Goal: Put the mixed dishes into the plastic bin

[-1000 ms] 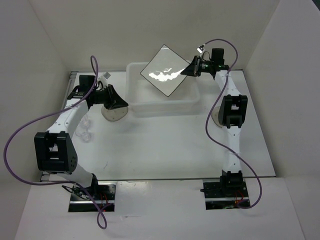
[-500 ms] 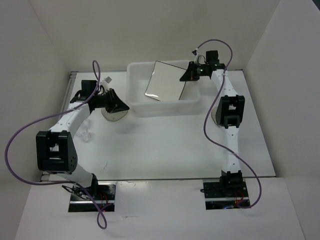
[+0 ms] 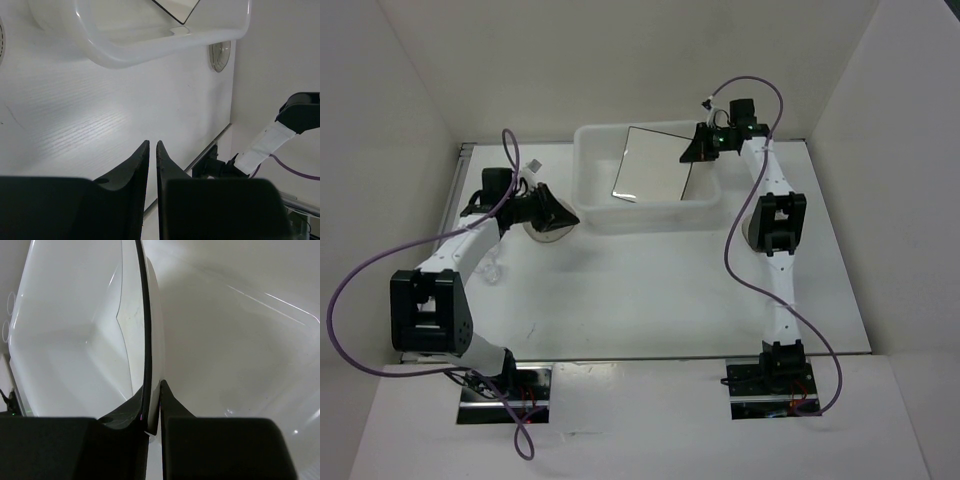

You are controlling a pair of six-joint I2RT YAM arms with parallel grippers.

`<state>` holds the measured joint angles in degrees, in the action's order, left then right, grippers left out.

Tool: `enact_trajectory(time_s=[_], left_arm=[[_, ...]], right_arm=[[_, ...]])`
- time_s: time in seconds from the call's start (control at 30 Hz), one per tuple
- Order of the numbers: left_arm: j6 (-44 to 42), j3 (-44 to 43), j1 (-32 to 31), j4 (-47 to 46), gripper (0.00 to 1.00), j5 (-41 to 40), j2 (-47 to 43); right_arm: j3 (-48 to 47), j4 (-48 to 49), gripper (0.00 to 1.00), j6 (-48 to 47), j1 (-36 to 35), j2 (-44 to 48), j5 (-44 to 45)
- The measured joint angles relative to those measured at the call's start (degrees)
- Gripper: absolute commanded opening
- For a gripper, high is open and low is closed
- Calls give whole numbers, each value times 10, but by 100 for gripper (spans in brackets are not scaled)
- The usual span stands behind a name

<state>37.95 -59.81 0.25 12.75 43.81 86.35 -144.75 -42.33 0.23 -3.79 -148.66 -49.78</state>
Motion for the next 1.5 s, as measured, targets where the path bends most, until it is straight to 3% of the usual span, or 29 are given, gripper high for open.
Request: enact_trajectory(time_s=[0.13,0.17,0.2,0.33,0.53,0.7,0.93,1.03,1.13,1.23,1.43,1.5], left_arm=[[3,10,0,-6,17,-1,-14],[4,12,0,-6,17,-1,-18],[5,14,0,-6,17,-2,-22],[15,25,0,-9,17,-7,-47],[27,39,0,-13,17,-12,-64],[28,40,0,-13,17,-16,-64],[28,40,0,-13,17,-16,-64],[27,40,0,-12,17,-21,-64],[13,36,0,3,27,-41,-65],[-4,15,0,27,27,-69,-66],[-32,-10,5,35,43,-92,-72],[-36,-10,5,38,47,-95,-72]], right_arm=[[-20,-7,27,-4,-6,-14,8],[-23,-7,39,-7,-7,-15,10],[-27,-6,58,-8,-9,-16,11],[-45,-7,73,-18,-15,-22,26],[-53,-11,78,-18,-15,-54,47],[-59,-19,93,-17,-14,-57,67],[-109,-20,94,-12,-12,-57,94],[-173,-40,94,-2,-11,-63,123],[-275,-59,94,6,-9,-69,176],[-322,-64,96,13,-6,-40,250],[-322,-99,99,28,9,37,358],[-269,-104,100,41,20,78,379]])
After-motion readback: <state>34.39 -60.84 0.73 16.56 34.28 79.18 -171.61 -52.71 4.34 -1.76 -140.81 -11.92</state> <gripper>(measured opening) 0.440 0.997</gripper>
